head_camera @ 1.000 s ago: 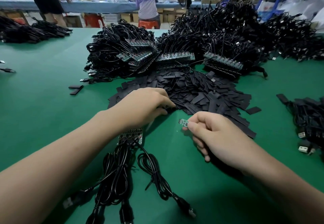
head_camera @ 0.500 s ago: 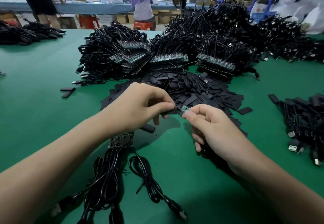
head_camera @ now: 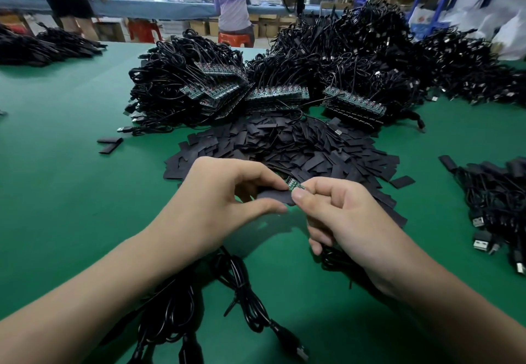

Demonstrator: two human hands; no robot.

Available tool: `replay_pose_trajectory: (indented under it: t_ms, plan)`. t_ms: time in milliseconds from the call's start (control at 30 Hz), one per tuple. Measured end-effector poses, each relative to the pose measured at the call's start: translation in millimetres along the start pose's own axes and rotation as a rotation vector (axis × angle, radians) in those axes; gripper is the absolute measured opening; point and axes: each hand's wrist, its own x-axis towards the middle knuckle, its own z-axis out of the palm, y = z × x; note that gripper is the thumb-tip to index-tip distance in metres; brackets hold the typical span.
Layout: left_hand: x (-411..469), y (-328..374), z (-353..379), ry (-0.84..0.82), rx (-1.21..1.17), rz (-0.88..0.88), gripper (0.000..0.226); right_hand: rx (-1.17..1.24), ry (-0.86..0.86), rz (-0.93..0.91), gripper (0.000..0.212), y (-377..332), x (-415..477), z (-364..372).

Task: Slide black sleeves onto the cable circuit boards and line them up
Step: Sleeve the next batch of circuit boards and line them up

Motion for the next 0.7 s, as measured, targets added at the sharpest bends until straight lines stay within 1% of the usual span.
replay_pose_trajectory:
  t_ms: [100, 167, 233, 533, 600, 700]
  plan:
    - [-0.5, -6.3, -2.4, 0.022, -0.167, -0.126, 0.022, 0.01, 0.003, 0.002, 0.031, 1.6, 3.7, -4.2]
    - [-0.3, -11.0, -3.5, 0.03, -0.31, -0.21, 0.023, -0.059, -0.005, -0.001, 0.034, 2.0, 4.5, -7.8]
    - [-0.4, -14.0, -3.8, 0.029, -0.351, -0.24, 0.023, -0.117, -0.022, -0.003, 0.035, 3.3, 4.1, -9.2]
    - [-0.3, -13.1, -3.3, -0.015, -0.274, -0.217, 0.027, -0.211, -0.095, -0.008, 0.029, 3.6, 1.1, -7.7]
    - [-0.8, -12.4, -4.4, -0.036, -0.221, -0.17, 0.022, -0.231, -0.104, -0.006, 0.03, 3.8, 0.4, -8.1]
    - [-1.0, -11.1, -8.3, -0.073, -0.087, -0.031, 0.02, -0.188, -0.132, 0.038, 0.033, 3.3, 0.7, -8.9]
